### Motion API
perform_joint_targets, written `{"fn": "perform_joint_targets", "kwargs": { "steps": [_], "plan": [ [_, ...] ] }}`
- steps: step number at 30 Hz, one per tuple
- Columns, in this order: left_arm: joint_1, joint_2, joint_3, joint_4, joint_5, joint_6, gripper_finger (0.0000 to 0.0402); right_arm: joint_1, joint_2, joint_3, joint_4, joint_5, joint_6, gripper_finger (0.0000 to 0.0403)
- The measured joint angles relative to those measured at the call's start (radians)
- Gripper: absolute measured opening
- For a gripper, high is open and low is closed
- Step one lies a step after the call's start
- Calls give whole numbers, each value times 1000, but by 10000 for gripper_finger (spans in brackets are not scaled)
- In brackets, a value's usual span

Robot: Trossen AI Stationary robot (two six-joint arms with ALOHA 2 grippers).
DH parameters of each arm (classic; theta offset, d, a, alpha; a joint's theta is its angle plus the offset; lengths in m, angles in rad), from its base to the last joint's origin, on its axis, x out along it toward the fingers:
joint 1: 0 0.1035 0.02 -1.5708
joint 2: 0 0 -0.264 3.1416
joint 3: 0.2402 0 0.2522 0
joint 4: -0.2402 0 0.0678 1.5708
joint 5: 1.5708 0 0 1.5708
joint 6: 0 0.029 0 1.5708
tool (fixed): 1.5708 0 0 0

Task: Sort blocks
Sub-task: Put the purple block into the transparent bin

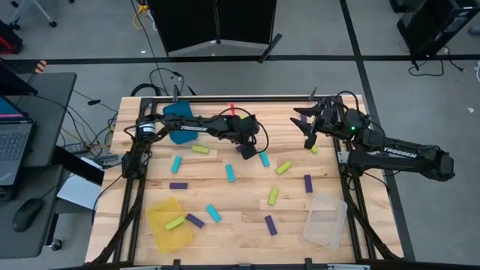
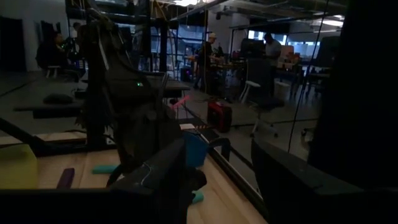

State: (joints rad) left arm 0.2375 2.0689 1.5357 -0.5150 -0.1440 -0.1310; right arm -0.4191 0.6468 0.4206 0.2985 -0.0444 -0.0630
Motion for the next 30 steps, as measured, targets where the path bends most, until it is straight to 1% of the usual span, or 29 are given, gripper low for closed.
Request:
{"fn": "perform_joint_targets", "kwargs": {
  "steps": [11, 24, 30],
  "plan": [
    [6, 0, -5, -68, 0, 23, 278, 0, -59, 0, -28, 0, 1, 194],
    [18, 0, -84, 32, 55, 19, 278, 0, -74, 0, -27, 1, 15, 194],
    [18, 0, -121, 70, 58, 16, 278, 0, -73, 0, -27, 2, 19, 194]
  ]
}}
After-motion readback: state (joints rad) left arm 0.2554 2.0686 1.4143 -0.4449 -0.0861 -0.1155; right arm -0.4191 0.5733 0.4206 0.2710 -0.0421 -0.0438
